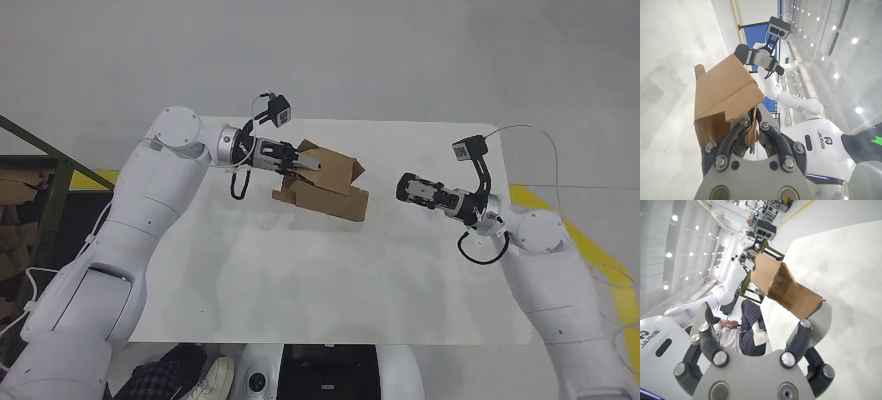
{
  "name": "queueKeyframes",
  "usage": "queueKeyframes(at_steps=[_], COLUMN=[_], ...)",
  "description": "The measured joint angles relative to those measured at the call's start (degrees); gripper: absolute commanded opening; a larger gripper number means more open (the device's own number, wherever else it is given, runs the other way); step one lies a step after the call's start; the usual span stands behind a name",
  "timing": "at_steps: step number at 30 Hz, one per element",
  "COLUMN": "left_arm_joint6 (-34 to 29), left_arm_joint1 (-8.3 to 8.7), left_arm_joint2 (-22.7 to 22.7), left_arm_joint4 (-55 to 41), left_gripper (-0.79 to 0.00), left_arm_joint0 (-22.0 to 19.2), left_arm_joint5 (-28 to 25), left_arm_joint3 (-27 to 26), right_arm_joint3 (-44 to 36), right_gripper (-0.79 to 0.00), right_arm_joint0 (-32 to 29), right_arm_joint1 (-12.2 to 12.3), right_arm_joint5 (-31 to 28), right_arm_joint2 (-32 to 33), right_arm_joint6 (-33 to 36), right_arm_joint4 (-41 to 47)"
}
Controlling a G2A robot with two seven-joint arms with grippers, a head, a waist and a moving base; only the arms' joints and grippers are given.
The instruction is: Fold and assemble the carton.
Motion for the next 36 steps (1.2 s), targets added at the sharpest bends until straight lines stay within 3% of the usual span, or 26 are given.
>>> queueKeyframes(at_steps=[13, 29, 33, 36], left_arm_joint6=[-2.41, -2.69, -2.69, -2.69], left_arm_joint1=[-1.02, -1.27, -1.2, -1.12], left_arm_joint2=[1.45, 3.79, 4.43, 4.94], left_arm_joint4=[-2.48, -5.52, -5.96, -6.45], left_gripper=[-0.785, -0.785, -0.785, -0.785], left_arm_joint0=[0.26, 0.4, 0.24, 0.12], left_arm_joint5=[0.16, 0.48, 0.37, 0.38], left_arm_joint3=[0.33, 0.11, 0.23, 0.12], right_arm_joint3=[2.56, 7.68, 8.63, 9.45], right_gripper=[0.0, -0.009, -0.105, -0.413], right_arm_joint0=[4.31, 7.71, 8.05, 8.39], right_arm_joint1=[-2.12, -3.9, -4.29, -4.45], right_arm_joint5=[1.28, 0.6, 0.63, 0.72], right_arm_joint2=[-9.1, -13.13, -13.54, -13.7], right_arm_joint6=[3.17, 4.67, 5.15, 5.39], right_arm_joint4=[6.71, 11.95, 14.34, 14.27])
